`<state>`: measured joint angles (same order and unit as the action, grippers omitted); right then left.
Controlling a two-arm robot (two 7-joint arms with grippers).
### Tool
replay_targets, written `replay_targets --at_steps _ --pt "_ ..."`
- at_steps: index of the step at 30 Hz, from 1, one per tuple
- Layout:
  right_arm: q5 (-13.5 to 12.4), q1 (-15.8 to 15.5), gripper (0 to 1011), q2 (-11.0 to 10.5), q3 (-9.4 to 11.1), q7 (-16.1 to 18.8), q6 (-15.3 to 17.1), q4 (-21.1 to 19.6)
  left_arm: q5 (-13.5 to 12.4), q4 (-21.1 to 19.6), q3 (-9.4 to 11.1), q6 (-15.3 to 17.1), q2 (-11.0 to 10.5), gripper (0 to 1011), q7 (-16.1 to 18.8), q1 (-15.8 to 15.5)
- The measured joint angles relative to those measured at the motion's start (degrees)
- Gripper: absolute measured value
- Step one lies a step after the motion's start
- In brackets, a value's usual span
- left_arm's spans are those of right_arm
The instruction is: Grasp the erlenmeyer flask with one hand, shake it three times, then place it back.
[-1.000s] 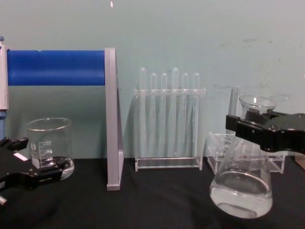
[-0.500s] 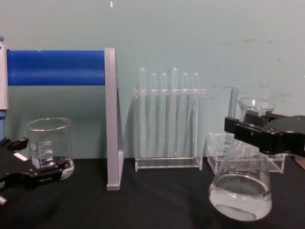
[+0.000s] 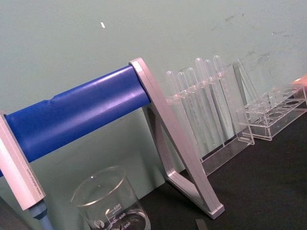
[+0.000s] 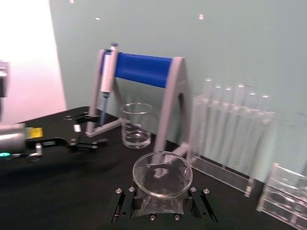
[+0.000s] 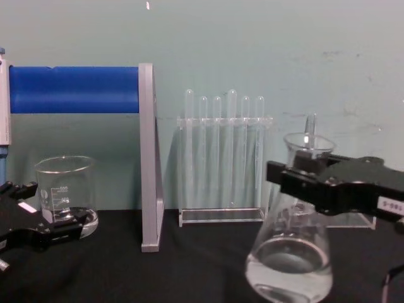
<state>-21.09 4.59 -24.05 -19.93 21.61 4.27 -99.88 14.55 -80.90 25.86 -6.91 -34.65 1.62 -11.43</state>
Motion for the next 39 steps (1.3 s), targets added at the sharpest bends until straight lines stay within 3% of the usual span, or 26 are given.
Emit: replay_targets --at_steps 10,22,28,39 --pt "-0.67 -0.81 448 -0.91 -3.13 2.74 -0.09 -2.56 0.0 0.0 0.0 0.0 0.0 1001 0.0 0.0" --pt "-1.51 -1.17 448 -2.07 -4.99 3.89 -0.48 -3.95 0.0 0.0 0.0 0.0 0.0 1001 0.0 0.0" --pt "-1.51 -0.58 448 -1.86 -4.24 2.23 -0.65 -2.74 0.0 0.0 0.0 0.0 0.0 1001 0.0 0.0" --pt "-0.28 0.91 449 -0.56 -0.47 -1.9 -1.18 0.64 0.0 0.0 0.0 0.0 0.0 1001 0.0 0.0"
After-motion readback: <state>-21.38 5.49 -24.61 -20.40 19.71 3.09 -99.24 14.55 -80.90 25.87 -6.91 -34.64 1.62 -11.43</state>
